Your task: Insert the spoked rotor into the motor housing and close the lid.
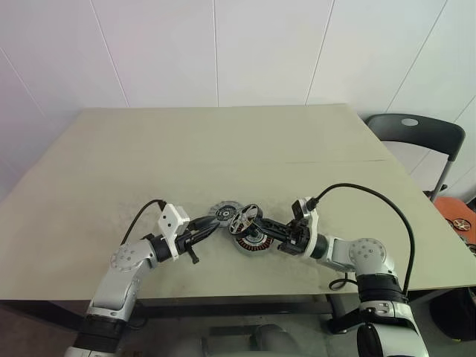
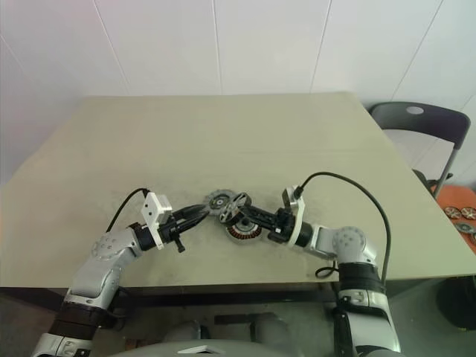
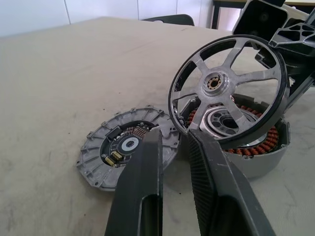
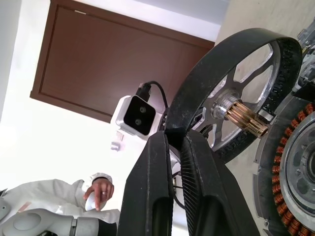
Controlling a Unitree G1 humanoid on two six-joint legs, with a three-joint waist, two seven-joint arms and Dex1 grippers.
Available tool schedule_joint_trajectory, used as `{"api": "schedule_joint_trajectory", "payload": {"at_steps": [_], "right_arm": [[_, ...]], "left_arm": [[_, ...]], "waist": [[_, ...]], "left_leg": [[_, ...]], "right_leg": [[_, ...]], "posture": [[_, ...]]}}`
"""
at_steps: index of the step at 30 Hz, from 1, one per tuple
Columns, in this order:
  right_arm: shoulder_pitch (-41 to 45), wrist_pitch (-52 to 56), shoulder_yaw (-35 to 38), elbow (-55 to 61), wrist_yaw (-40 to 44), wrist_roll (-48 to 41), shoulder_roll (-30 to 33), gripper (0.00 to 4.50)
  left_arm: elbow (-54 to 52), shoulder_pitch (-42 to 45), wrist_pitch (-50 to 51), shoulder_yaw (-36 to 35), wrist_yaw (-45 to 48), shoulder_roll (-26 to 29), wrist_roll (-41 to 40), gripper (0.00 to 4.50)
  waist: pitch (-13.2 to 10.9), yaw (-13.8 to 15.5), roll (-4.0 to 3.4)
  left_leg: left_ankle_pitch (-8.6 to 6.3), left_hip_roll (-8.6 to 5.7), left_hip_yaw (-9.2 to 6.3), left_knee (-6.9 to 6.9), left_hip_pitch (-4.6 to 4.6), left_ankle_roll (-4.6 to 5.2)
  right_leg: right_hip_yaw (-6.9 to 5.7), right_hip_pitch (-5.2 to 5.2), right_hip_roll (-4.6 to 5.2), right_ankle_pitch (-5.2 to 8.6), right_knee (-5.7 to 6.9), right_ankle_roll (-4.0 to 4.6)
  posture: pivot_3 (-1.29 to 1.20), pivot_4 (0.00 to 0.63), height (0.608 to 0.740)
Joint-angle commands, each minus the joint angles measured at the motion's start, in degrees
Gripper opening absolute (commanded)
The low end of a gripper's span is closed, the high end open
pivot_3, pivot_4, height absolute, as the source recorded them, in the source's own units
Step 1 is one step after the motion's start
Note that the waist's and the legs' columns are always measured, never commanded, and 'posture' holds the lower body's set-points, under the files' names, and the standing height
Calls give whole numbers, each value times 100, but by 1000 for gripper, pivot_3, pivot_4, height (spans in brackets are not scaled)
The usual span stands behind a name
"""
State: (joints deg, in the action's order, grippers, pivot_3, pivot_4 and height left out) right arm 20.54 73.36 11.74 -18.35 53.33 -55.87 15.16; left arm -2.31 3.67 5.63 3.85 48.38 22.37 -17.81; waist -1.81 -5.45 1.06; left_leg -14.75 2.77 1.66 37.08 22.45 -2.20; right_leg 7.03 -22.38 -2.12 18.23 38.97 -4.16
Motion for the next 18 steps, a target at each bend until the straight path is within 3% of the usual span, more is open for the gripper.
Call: {"api": "schedule_joint_trajectory", "payload": {"at_steps": [1, 7, 15, 18], "right_arm": [[-173, -260, -81, -89, -16, 266, 107, 238], [-319, -552, -243, -526, 118, 552, 319, 238], [-329, -675, -347, -630, 220, 652, 505, 2627], [-326, -652, -349, -607, 256, 643, 522, 2627]], "left_arm": [[-60, 61, -123, 45, 17, -13, 39, 924], [-35, 74, -142, 30, 19, -20, 60, 924], [-18, 106, -136, 17, 44, -15, 65, 924], [-19, 98, -133, 26, 57, -20, 72, 924]], "waist": [[0, 1, 0], [3, 13, -1], [14, -19, 17], [18, -25, 20]], "left_leg": [[0, 0, 0, 0, 0, 0], [0, -2, 0, 4, -5, 0], [0, -3, 1, 7, -9, 0], [0, 3, -1, 7, -18, 0]], "right_leg": [[0, 1, 0, 0, 0, 0], [-1, 9, 4, 2, 0, 0], [0, 13, 6, 5, -2, -2], [0, 19, 0, 9, 0, 8]], "posture": [[0, 0, 740], [0, 0, 740], [0, 0, 740], [0, 0, 740]]}}
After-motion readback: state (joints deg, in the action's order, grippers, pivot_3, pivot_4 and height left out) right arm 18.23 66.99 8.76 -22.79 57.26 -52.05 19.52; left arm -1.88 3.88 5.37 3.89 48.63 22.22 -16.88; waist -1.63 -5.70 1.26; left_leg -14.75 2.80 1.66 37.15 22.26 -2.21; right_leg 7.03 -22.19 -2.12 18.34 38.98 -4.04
